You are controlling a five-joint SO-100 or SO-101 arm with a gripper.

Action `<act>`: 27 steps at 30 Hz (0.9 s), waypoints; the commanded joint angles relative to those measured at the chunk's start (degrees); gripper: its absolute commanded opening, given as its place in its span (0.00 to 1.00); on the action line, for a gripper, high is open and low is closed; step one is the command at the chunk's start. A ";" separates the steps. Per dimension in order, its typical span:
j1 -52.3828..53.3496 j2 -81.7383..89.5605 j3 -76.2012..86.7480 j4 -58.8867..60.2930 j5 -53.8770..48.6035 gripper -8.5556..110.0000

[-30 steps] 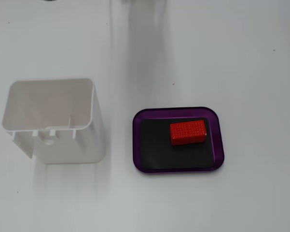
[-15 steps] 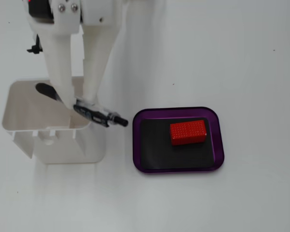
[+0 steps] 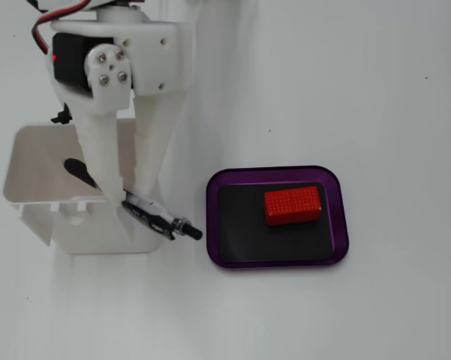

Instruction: Pick up the pen and put it in the pen holder.

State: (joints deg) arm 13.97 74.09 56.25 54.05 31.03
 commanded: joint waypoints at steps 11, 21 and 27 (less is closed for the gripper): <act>0.18 8.70 -7.12 10.81 -0.53 0.15; -0.53 30.23 -7.03 23.91 -18.81 0.15; -0.44 46.23 -3.69 38.41 -30.94 0.15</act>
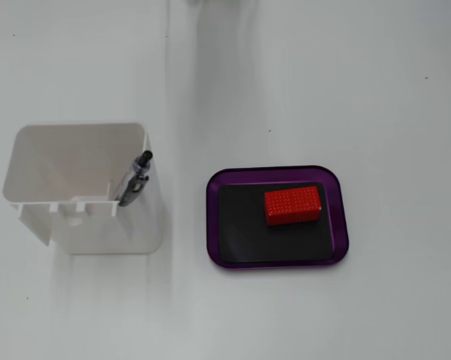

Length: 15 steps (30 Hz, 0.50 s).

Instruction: Pick up the pen and put it in the pen holder.

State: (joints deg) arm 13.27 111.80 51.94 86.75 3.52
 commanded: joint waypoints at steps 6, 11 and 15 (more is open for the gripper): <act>0.88 23.12 20.83 9.14 -6.50 0.15; 0.26 35.77 46.41 7.73 -8.53 0.15; 0.88 46.23 67.85 -1.23 -8.70 0.15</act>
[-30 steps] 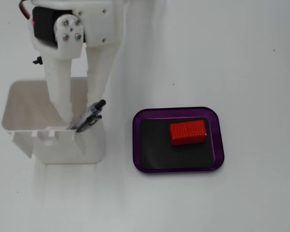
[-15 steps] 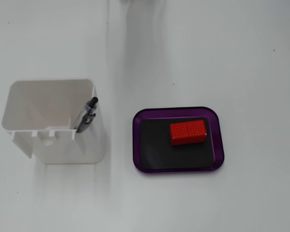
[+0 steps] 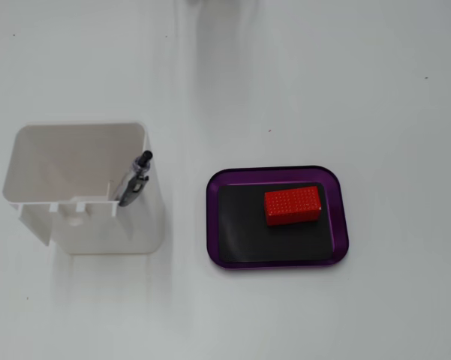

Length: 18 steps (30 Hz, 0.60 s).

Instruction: Pick up the pen and put it in the pen holder.

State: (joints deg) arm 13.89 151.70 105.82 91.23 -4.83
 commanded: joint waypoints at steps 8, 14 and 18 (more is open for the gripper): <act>-0.35 30.50 41.31 -18.02 0.44 0.15; 0.09 43.86 57.48 -18.28 0.53 0.15; 0.26 46.49 64.16 -18.72 0.70 0.14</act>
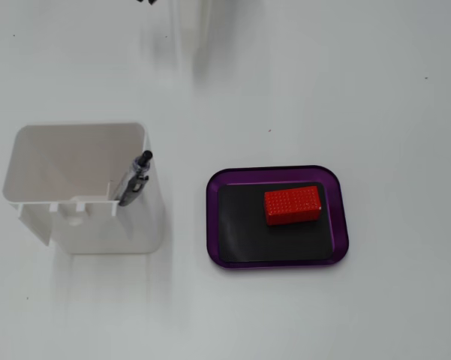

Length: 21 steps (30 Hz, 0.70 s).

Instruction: Pick up the pen and put it in the pen holder.

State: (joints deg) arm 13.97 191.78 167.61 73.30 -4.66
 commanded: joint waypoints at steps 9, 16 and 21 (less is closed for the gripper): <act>0.09 5.89 4.13 -0.79 0.44 0.07; 0.53 5.36 6.50 -1.58 0.18 0.07; 7.38 5.71 6.50 -1.23 0.26 0.07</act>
State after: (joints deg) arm 18.72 191.78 173.85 72.42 -4.31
